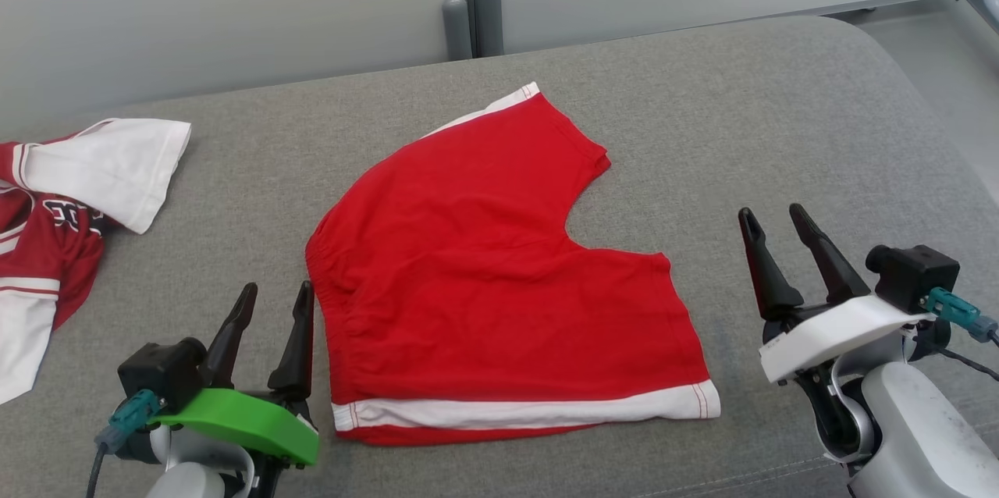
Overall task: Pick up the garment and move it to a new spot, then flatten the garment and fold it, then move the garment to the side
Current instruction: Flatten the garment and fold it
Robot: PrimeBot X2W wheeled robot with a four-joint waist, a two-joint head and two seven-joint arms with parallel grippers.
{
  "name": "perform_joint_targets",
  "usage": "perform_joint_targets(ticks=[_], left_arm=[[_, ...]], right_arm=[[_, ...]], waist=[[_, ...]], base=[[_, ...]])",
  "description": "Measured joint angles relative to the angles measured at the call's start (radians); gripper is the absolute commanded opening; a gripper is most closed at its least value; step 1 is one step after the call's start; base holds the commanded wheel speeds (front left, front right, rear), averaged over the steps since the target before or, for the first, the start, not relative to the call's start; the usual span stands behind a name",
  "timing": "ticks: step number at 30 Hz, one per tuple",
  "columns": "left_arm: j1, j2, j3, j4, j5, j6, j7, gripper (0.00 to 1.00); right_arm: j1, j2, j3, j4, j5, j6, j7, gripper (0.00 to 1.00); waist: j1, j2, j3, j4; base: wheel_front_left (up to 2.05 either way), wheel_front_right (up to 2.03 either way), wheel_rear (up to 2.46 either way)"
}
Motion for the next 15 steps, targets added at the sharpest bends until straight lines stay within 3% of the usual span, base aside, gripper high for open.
perform_joint_targets(ticks=[15], left_arm=[[0.035,-0.063,0.060,-0.072,0.106,0.087,-0.003,1.00]], right_arm=[[-0.012,0.047,0.003,-0.108,-0.120,-0.061,-0.005,1.00]], waist=[[0.0000,0.0000,-0.026,-0.001]], base=[[0.00,0.00,0.00]])
